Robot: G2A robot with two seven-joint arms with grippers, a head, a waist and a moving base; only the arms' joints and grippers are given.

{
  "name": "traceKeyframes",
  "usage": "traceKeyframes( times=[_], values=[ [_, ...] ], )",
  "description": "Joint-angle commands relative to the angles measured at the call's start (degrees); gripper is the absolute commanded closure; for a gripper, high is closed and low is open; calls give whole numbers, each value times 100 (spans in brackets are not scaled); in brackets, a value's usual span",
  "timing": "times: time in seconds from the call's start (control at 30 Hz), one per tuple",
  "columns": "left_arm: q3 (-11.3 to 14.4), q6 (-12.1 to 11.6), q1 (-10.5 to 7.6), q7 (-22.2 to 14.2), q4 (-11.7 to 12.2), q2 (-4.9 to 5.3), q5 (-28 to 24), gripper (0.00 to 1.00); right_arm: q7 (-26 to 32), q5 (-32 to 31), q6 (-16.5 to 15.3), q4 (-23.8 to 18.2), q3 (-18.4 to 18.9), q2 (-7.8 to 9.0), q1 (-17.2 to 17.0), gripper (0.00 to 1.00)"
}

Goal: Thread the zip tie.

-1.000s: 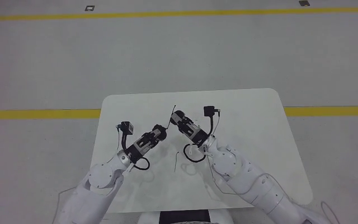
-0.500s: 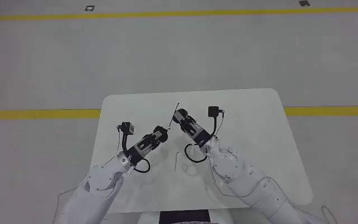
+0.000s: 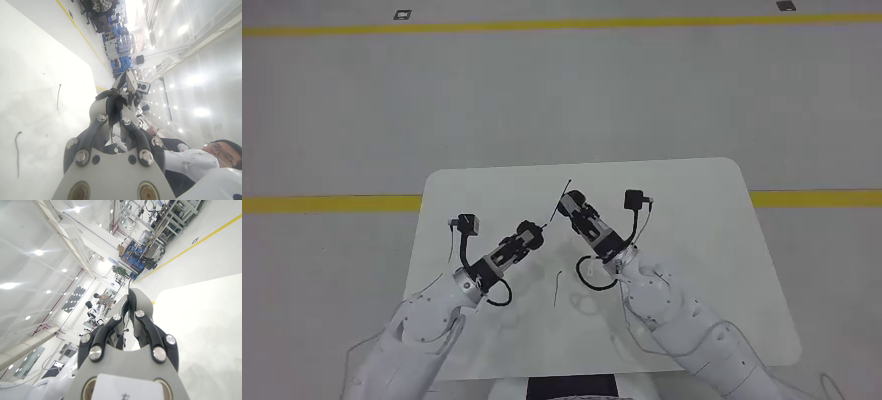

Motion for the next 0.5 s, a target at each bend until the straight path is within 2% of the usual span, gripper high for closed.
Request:
traceKeyframes(
  times=[0.0,0.37,0.43,0.47],
  values=[
    [-13,0,-33,78,11,-26,70,100,-16,167,0,-65,48,13,-34,100],
    [-12,0,-47,112,26,-35,83,100,-11,233,0,-89,75,21,-43,100],
    [6,0,-47,188,-17,-43,61,100,-11,233,0,-89,75,21,-43,100],
    [-28,0,-31,311,-109,-44,247,100,-11,233,0,-89,75,21,-43,100]
  ],
)
